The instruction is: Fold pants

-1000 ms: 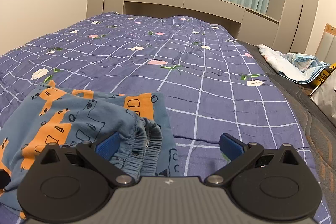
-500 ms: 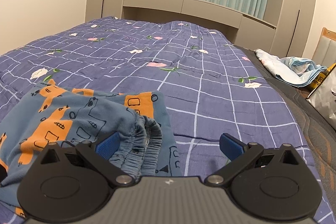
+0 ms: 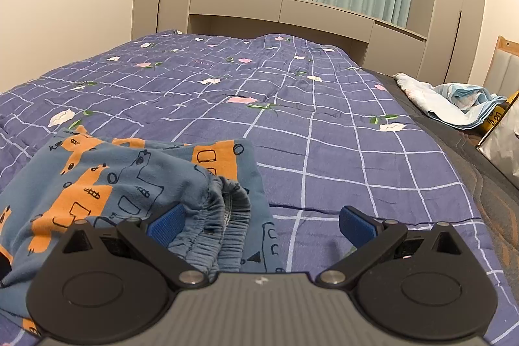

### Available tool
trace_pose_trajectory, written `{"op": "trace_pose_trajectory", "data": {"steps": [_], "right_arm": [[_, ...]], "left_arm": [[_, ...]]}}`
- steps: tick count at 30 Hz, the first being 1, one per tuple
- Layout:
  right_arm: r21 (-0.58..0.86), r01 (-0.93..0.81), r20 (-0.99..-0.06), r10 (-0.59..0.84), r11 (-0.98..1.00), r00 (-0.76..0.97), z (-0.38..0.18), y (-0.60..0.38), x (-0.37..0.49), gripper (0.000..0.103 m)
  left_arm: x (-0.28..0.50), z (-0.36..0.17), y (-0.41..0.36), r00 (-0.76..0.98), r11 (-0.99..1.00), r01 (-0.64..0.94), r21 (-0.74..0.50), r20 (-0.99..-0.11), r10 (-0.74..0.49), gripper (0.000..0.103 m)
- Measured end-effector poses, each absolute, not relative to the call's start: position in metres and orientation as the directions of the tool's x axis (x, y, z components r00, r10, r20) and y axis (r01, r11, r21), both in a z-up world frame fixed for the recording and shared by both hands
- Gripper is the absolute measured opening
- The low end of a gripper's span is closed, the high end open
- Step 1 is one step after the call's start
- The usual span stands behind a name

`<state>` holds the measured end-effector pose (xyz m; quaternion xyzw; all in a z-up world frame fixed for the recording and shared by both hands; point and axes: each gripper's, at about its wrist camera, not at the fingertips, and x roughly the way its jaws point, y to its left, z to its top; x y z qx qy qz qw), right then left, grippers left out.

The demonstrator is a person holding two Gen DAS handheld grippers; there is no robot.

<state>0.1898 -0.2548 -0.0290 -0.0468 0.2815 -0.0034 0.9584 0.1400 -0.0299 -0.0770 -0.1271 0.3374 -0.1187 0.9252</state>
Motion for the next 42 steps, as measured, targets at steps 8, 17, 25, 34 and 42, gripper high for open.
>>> {"op": "trace_pose_trajectory", "data": {"steps": [8,17,25,34,42], "right_arm": [[-0.063,-0.021,-0.541,-0.016,0.998,0.841,-0.0301,-0.2586,0.1901,0.103],[-0.067,-0.018,-0.532,-0.021,0.998,0.846,-0.0315,-0.2570,0.1890,0.103],[-0.045,-0.019,-0.534,-0.008,0.999,0.845,-0.0336,-0.2588,0.1891,0.103],[-0.044,-0.020,-0.534,-0.007,0.999,0.846,-0.0341,-0.2590,0.1898,0.103],[-0.044,-0.020,-0.534,-0.007,0.999,0.846,-0.0342,-0.2593,0.1897,0.103]], "left_arm": [[0.1489,-0.0665,-0.0354,0.703,0.950,0.082,-0.300,-0.659,-0.269,0.103],[0.1495,-0.0656,-0.0377,0.693,0.953,0.066,-0.297,-0.673,-0.258,0.103],[0.1500,-0.0655,-0.0374,0.693,0.953,0.066,-0.296,-0.674,-0.258,0.103],[0.1497,-0.0659,-0.0377,0.693,0.953,0.066,-0.296,-0.673,-0.257,0.103],[0.1496,-0.0660,-0.0373,0.693,0.952,0.066,-0.297,-0.673,-0.258,0.103]]}}
